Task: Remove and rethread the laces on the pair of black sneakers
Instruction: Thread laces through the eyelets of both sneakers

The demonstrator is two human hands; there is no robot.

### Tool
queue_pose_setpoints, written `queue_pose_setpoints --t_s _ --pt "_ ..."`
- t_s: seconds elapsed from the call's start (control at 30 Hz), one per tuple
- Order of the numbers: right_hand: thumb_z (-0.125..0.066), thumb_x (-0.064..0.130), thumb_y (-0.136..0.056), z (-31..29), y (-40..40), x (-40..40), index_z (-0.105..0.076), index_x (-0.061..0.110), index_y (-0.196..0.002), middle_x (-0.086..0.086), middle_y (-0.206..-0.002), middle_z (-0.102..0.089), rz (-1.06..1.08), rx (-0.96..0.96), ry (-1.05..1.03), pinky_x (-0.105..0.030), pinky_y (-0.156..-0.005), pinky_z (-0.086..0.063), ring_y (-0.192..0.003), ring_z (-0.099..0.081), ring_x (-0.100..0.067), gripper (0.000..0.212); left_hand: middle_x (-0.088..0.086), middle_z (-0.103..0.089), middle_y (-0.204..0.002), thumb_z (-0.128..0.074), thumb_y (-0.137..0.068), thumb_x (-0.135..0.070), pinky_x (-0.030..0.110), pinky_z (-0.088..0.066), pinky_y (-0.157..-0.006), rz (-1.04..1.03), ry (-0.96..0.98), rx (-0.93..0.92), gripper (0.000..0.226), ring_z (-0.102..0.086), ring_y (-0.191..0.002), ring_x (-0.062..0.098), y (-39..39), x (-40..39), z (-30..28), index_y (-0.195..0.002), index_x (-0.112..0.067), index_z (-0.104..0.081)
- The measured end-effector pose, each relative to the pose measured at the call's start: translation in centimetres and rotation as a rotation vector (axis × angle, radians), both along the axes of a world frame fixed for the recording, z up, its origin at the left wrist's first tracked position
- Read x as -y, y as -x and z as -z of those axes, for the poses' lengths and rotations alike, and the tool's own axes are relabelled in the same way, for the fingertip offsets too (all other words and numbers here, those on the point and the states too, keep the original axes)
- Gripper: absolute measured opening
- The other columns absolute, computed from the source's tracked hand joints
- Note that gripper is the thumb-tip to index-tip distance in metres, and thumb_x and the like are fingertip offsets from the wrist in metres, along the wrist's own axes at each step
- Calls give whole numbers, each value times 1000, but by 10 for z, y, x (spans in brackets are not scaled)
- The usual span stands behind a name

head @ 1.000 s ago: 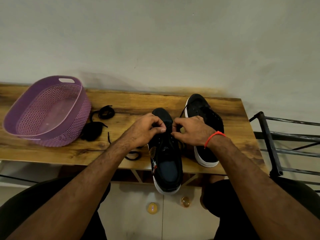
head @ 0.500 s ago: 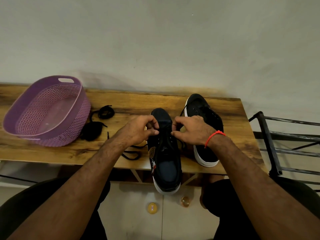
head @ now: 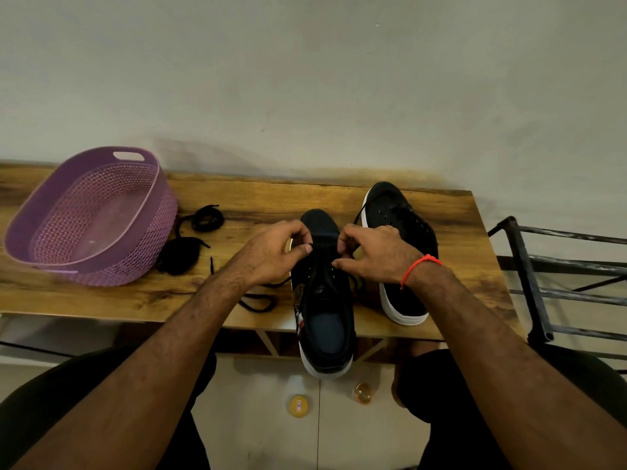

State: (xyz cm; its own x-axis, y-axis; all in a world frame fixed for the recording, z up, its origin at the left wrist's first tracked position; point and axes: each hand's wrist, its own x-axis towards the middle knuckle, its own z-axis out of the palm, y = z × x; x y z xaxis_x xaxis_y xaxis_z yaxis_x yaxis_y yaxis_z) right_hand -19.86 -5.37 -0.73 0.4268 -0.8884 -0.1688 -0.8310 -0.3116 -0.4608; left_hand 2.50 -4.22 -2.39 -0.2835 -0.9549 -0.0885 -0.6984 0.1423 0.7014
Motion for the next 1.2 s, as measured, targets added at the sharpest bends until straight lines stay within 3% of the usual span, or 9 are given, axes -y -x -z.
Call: queue_pose_setpoints --t_s 0.2,0.37,0.63,0.77,0.83,0.93,1.0,1.1,1.2 --pt "-65 51 -89 0 0 0 -65 32 -94 16 -96 -67 -10 -35 7 -43 -114 -20 -102 -60 -7 20 -8 -65 -102 -69 -94 -36 21 -47 -60 -2 -168 75 15 -66 -80 6 -4 1 -8 -101 -25 -62" --pt "-63 49 -91 0 0 1 -67 32 -94 16 -95 -67 -26 -76 7 -43 -114 -20 -102 -59 -8 18 -12 -67 -100 -67 -95 -30 35 -52 -92 160 -258 167 6 -61 -94 3 -11 1 -8 -90 -30 -67" --pt "-61 46 -92 0 0 2 -64 35 -90 17 -93 -65 -27 -98 1 -43 -113 -18 -96 -52 -5 11 -11 -68 -103 -68 -94 -37 22 -47 -78 115 -259 160 13 -60 -96 3 -18 2 -16 -97 -25 -71" --pt "-61 45 -92 -3 -1 1 -61 37 -90 19 -92 -61 -46 -115 -11 -45 -113 -18 -95 -49 -4 8 -7 -68 -97 -70 -93 -36 41 -57 -87 195 -215 136 12 -64 -91 10 -4 -1 -9 -92 -24 -69" --pt "-61 44 -92 -4 -1 0 -61 38 -89 20 -90 -60 -49 -113 -15 -45 -114 -17 -95 -49 -4 7 -6 -69 -98 -70 -94 -32 43 -56 -89 212 -209 133 8 -65 -92 11 -3 0 -11 -90 -24 -69" --pt "-62 40 -92 -7 -1 -2 -60 36 -87 18 -88 -61 -54 -105 -31 -46 -117 -18 -93 -51 -5 7 -7 -69 -102 -69 -94 -25 36 -54 -90 186 -224 137 6 -63 -96 7 -6 -1 -18 -89 -23 -68" --pt "-64 36 -88 -9 0 -2 -58 33 -81 14 -85 -64 -48 -66 -45 -46 -116 -25 -89 -56 -7 11 -8 -68 -103 -69 -93 -23 27 -50 -81 140 -245 165 7 -60 -97 7 -14 1 -21 -88 -18 -67" --pt "-67 32 -84 -12 3 -2 -54 30 -74 8 -89 -70 -27 12 -76 -46 -109 -37 -90 -62 -12 17 -4 -68 -104 -69 -90 -28 24 -44 -76 97 -270 208 11 -61 -102 14 -27 4 -26 -85 -19 -67" --pt "-67 33 -84 -10 2 -2 -53 31 -75 8 -84 -68 -36 15 -59 -47 -108 -37 -86 -61 -10 16 -2 -69 -107 -69 -93 -31 19 -41 -72 107 -290 200 17 -61 -102 12 -22 3 -25 -93 -14 -70"
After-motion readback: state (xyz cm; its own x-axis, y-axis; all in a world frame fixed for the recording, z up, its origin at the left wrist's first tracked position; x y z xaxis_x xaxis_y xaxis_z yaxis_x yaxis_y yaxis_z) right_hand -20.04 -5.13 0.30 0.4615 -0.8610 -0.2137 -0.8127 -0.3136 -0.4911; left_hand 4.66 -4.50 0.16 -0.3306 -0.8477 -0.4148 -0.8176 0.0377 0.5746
